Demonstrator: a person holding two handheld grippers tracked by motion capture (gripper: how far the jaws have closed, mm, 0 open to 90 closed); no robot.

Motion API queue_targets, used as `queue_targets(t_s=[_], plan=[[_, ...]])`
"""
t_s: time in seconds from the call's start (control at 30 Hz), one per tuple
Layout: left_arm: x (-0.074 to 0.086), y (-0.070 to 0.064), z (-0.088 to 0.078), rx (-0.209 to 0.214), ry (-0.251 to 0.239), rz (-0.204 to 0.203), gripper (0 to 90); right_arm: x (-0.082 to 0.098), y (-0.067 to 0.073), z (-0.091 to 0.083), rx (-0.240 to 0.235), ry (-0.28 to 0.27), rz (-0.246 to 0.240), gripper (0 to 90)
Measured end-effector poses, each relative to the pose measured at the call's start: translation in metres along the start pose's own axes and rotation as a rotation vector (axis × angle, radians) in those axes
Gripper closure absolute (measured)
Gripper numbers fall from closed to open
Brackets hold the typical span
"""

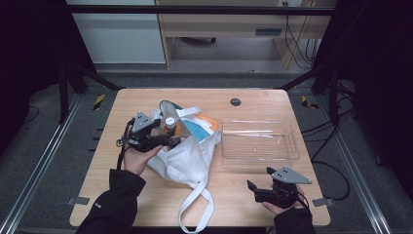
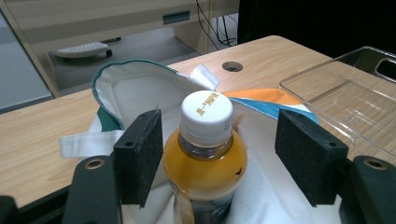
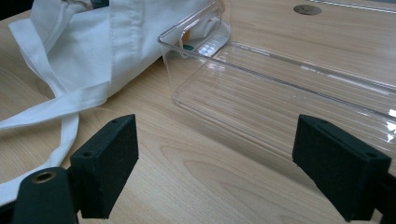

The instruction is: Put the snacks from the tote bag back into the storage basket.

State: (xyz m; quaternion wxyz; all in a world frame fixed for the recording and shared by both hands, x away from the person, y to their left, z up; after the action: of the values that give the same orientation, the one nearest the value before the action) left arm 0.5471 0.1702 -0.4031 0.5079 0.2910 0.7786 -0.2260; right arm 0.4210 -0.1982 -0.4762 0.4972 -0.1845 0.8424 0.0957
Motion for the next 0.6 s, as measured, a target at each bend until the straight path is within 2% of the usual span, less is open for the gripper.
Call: queue_targets(t_s=[0.3,0.4,0.6], plan=[[0.003,0.003,0.009,-0.01,0.014,0.005,34.0,-0.001,0.001,0.001,0.0,-0.004,-0.008,14.5],[0.004,0.004,0.013,-0.005,0.017,0.007,36.8,-0.001,0.0,0.001,-0.002,-0.002,-0.003,14.5],[0.007,0.005,0.023,-0.024,0.03,0.017,42.7,0.0,0.0,0.001,0.003,0.001,0.0,14.5]])
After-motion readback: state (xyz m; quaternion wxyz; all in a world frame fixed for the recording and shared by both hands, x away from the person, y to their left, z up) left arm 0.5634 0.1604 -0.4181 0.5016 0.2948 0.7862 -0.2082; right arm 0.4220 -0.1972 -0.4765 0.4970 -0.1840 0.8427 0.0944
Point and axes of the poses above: each handheld gripper's, and its own axes: z roughly forward along the jaws, x roughly out of its underside, y roughly to its left, the point moved 4 cm from there along z, roughly forward along the jaws, and after that the axes turned 9 degrees about x, right-handed, at the moved point
